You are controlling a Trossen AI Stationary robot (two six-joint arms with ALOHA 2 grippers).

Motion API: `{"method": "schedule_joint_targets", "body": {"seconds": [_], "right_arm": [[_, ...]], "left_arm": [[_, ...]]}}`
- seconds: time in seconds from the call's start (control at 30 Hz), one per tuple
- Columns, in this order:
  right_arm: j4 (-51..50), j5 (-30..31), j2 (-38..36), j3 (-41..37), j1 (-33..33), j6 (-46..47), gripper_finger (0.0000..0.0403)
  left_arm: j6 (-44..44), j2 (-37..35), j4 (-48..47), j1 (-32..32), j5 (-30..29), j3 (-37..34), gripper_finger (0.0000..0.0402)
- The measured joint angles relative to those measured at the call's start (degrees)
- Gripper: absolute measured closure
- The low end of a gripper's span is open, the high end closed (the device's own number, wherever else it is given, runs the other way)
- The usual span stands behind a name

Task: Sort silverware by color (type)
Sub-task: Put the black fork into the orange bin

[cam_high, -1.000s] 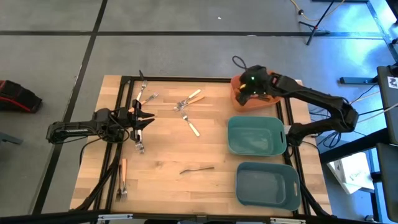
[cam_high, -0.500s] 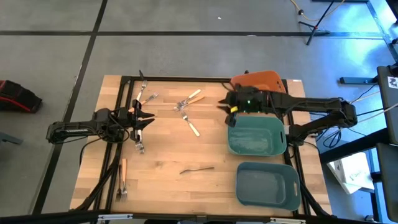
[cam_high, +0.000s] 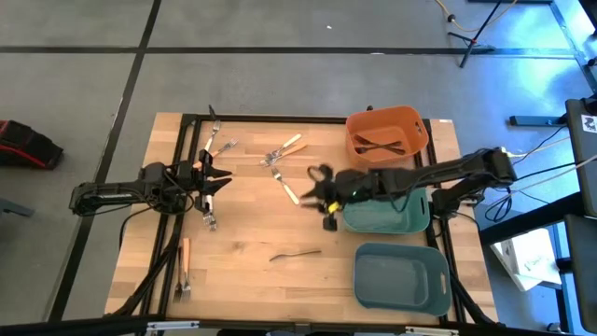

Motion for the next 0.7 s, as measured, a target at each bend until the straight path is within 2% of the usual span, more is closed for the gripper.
{"method": "schedule_joint_targets", "body": {"seconds": [0.1, 0.2, 0.3, 0.4, 0.57, 0.7], "right_arm": [[4.4, -3.7, 3.3, 0.0, 1.8, 0.0, 0.0313], [7.0, -4.6, 5.5, 0.0, 3.1, 0.2, 0.0309], [7.3, -4.6, 7.3, 0.2, 3.6, 2.4, 0.0287], [4.5, -4.1, 9.1, 2.8, 4.2, 3.3, 0.0249], [-5.9, -3.8, 13.6, 10.6, 4.9, 4.4, 0.0184], [-13.1, -3.5, 18.3, 16.7, 5.7, 6.0, 0.016]], "left_arm": [[0.0, 0.0, 0.0, 0.0, 0.0, 0.0, 0.0321], [0.0, 0.0, 0.2, 0.0, 0.0, 0.0, 0.0321], [0.0, 0.0, 0.2, 0.0, 0.0, 0.0, 0.0321], [0.0, 0.0, 0.2, 0.0, 0.0, 0.0, 0.0321], [0.0, 0.0, 0.2, 0.0, -0.1, 0.0, 0.0321], [0.0, 0.0, 0.1, 0.0, -0.1, 0.0, 0.0321]]}}
